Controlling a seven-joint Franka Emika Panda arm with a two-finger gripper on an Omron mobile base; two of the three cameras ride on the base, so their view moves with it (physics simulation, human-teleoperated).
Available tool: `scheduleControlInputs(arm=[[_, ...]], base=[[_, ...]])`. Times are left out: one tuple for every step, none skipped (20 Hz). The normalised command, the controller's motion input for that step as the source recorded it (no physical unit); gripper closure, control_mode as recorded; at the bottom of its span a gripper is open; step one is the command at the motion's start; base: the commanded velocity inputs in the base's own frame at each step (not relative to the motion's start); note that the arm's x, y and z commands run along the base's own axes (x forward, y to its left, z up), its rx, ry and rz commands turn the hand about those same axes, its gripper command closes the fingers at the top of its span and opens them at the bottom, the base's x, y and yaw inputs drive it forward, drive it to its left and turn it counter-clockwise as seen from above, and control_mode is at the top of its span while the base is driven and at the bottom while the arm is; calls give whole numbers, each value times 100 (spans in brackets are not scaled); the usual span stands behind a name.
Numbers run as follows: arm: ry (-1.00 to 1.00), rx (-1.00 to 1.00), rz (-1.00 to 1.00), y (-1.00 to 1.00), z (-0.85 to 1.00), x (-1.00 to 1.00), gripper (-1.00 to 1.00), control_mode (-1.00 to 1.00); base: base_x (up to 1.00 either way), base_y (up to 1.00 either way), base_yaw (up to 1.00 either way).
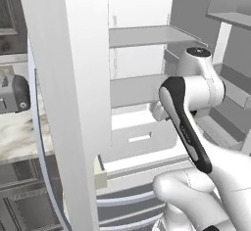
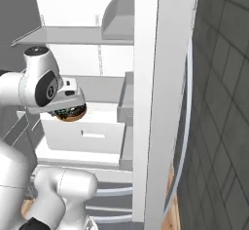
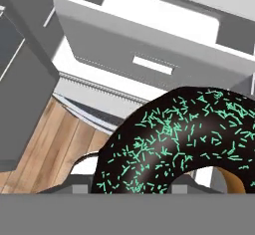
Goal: Take the cake and donut from the fridge and place them on the empty tray on the dining counter.
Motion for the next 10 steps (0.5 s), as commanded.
scheduleControlInputs(arm=[[0, 0, 0, 0, 0, 0, 100, 100], [0, 0, 0, 0, 0, 0, 100, 100], [0, 0, 0, 0, 0, 0, 100, 100], [0, 0, 0, 0, 0, 0, 100, 100], [0, 0, 0, 0, 0, 0, 100, 100], [0, 0, 0, 0, 0, 0, 100, 100], [0, 0, 0, 0, 0, 0, 100, 100], [0, 0, 0, 0, 0, 0, 100, 100], [0, 0, 0, 0, 0, 0, 100, 100], [0, 0, 0, 0, 0, 0, 100, 100]], base=[[-100, -47, -6], [-100, -50, -5], [-100, -51, -5], [-100, -51, -5], [-100, -55, -4], [-100, -58, -3], [-100, -62, -1], [-100, -58, 0], [-100, -39, 7], [-100, -3, 30]])
